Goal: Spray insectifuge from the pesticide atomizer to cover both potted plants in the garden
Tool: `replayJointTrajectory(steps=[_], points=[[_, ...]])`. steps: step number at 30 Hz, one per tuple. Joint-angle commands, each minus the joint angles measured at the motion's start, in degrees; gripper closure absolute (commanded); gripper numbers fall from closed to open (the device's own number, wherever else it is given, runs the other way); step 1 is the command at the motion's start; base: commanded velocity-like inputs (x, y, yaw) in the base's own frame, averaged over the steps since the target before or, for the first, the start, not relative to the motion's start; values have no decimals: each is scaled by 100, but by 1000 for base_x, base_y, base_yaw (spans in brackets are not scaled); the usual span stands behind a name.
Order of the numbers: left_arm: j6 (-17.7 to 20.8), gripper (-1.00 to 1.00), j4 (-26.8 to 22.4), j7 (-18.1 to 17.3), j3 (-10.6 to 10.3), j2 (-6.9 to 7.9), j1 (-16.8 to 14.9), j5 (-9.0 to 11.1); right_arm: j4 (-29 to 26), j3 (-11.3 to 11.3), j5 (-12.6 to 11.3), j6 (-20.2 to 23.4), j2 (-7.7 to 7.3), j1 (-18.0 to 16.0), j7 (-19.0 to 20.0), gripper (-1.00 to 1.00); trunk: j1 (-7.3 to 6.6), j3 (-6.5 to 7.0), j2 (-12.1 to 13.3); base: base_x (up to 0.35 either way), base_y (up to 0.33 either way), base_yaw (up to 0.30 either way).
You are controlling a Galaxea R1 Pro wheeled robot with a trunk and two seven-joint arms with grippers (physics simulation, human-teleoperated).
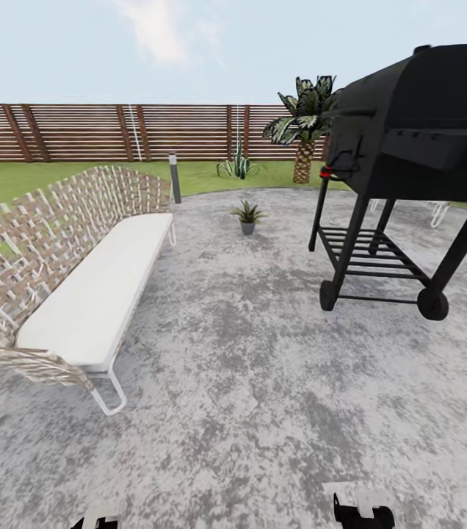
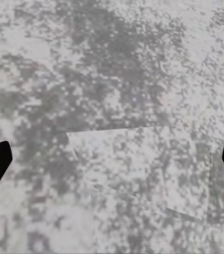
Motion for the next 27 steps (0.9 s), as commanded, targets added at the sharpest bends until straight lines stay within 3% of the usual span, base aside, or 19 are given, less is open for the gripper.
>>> replayJointTrajectory(steps=[1, 27], points=[[-23, 100, 9, 32, 22, 0, -5, -61, 7, -39, 61, -15, 0, -4, -24, -100, 2, -5, -2, 338, 0, 0], [-23, 100, 9, 32, 22, 0, -5, -70, 7, -39, 61, -15, 5, -4, -24, -100, 2, -5, -2, 338, -15, 0]])
